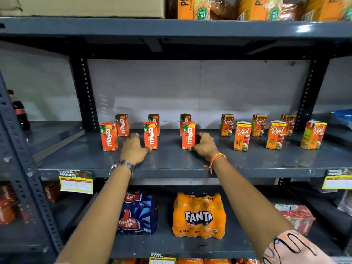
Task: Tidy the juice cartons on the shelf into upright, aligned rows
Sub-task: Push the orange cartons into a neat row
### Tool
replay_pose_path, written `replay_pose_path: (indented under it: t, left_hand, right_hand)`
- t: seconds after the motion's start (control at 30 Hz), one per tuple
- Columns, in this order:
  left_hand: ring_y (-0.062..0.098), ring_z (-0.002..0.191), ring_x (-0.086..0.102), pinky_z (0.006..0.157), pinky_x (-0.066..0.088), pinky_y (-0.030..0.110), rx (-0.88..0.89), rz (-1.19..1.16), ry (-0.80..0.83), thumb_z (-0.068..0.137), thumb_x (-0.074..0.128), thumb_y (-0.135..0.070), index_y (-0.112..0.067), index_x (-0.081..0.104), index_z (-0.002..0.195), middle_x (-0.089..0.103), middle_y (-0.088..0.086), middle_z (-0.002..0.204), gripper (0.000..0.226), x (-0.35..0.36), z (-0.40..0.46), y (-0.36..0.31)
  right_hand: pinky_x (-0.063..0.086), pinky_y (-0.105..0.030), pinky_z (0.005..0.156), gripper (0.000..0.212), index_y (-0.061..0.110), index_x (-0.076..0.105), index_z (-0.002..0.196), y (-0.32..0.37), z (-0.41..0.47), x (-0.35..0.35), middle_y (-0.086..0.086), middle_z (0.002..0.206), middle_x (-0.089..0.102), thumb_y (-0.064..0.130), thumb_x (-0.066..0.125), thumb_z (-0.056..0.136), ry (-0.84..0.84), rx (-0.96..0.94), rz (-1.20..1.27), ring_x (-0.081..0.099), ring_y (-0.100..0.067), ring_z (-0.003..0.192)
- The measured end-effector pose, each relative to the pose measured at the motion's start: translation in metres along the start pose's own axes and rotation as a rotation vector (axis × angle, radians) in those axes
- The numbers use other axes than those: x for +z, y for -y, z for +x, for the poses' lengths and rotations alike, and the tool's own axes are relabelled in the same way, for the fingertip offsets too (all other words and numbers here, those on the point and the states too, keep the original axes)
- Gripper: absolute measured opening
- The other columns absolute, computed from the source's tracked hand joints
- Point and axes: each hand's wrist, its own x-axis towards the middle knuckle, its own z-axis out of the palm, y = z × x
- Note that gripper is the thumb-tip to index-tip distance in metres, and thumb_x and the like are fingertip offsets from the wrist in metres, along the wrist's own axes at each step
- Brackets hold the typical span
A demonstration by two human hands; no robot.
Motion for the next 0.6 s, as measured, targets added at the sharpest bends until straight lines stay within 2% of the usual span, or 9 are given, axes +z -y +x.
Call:
replay_pose_path:
  t: [0.07,0.1,0.17,0.23,0.27,0.33,0.4,0.47,0.6]
  left_hand:
    - [0.034,0.135,0.047,0.110,0.041,0.045,-0.064,0.002,0.119,0.084,0.074,-0.024,-0.005,0.030,0.150,0.047,0.016,0.148,0.081,-0.005,0.024,0.004]
    - [0.033,0.134,0.048,0.108,0.042,0.043,-0.067,-0.020,0.154,0.085,0.073,-0.022,-0.005,0.030,0.150,0.046,0.015,0.150,0.080,-0.004,0.033,0.008]
    - [0.028,0.119,0.059,0.092,0.049,0.037,-0.047,-0.094,0.183,0.088,0.069,-0.016,-0.006,0.041,0.143,0.055,0.010,0.142,0.063,-0.001,0.042,0.013]
    - [0.021,0.100,0.063,0.073,0.050,0.026,0.006,-0.118,0.183,0.089,0.067,-0.011,-0.008,0.053,0.132,0.064,0.007,0.132,0.045,0.003,0.045,0.015]
    - [0.019,0.099,0.063,0.071,0.049,0.024,0.023,-0.113,0.177,0.089,0.067,-0.011,-0.009,0.056,0.129,0.066,0.007,0.129,0.041,0.003,0.046,0.015]
    - [0.024,0.111,0.063,0.089,0.051,0.033,0.042,-0.101,0.166,0.089,0.068,-0.012,-0.010,0.058,0.128,0.066,0.008,0.129,0.041,0.004,0.045,0.016]
    - [0.028,0.121,0.060,0.105,0.045,0.039,0.041,-0.082,0.177,0.088,0.069,-0.014,-0.010,0.056,0.131,0.064,0.008,0.132,0.045,0.005,0.043,0.016]
    - [0.029,0.122,0.059,0.107,0.043,0.040,0.049,-0.080,0.180,0.088,0.070,-0.015,-0.011,0.055,0.132,0.063,0.008,0.133,0.047,0.005,0.044,0.016]
    - [0.029,0.119,0.061,0.104,0.045,0.040,0.055,-0.064,0.141,0.086,0.072,-0.019,-0.013,0.057,0.129,0.066,0.007,0.128,0.046,0.004,0.045,0.019]
  right_hand:
    - [0.051,-0.035,0.100,0.054,0.004,0.064,0.120,0.000,-0.001,0.001,-0.013,0.117,0.072,0.012,0.084,0.071,0.007,-0.017,0.004,0.068,-0.025,0.110]
    - [0.050,-0.035,0.100,0.055,0.004,0.063,0.122,0.001,-0.001,0.001,-0.014,0.119,0.071,0.012,0.084,0.072,0.013,-0.022,0.004,0.067,-0.025,0.111]
    - [0.048,-0.034,0.100,0.055,0.003,0.062,0.125,0.002,-0.002,0.002,-0.014,0.122,0.070,0.013,0.082,0.074,0.017,-0.023,-0.002,0.066,-0.025,0.113]
    - [0.047,-0.029,0.096,0.053,0.004,0.062,0.124,0.002,-0.002,0.002,-0.013,0.122,0.069,0.012,0.081,0.075,0.019,-0.029,-0.028,0.065,-0.026,0.115]
    - [0.045,-0.026,0.093,0.051,0.004,0.064,0.122,0.002,-0.002,0.001,-0.012,0.121,0.070,0.012,0.081,0.075,0.019,-0.039,-0.047,0.065,-0.026,0.114]
    - [0.044,-0.023,0.089,0.048,0.005,0.066,0.119,0.002,-0.002,0.002,-0.012,0.119,0.071,0.013,0.081,0.075,0.019,-0.049,-0.079,0.066,-0.025,0.113]
    - [0.046,-0.027,0.094,0.048,0.005,0.066,0.119,0.003,-0.003,0.002,-0.012,0.119,0.071,0.014,0.082,0.074,0.022,-0.051,-0.096,0.066,-0.026,0.112]
    - [0.048,-0.032,0.099,0.052,0.005,0.066,0.121,0.004,-0.002,0.002,-0.012,0.120,0.071,0.016,0.083,0.074,0.026,-0.047,-0.098,0.066,-0.026,0.113]
    - [0.047,-0.033,0.100,0.052,0.005,0.065,0.123,0.005,-0.002,0.002,-0.013,0.121,0.070,0.016,0.082,0.075,0.038,-0.049,-0.101,0.065,-0.026,0.114]
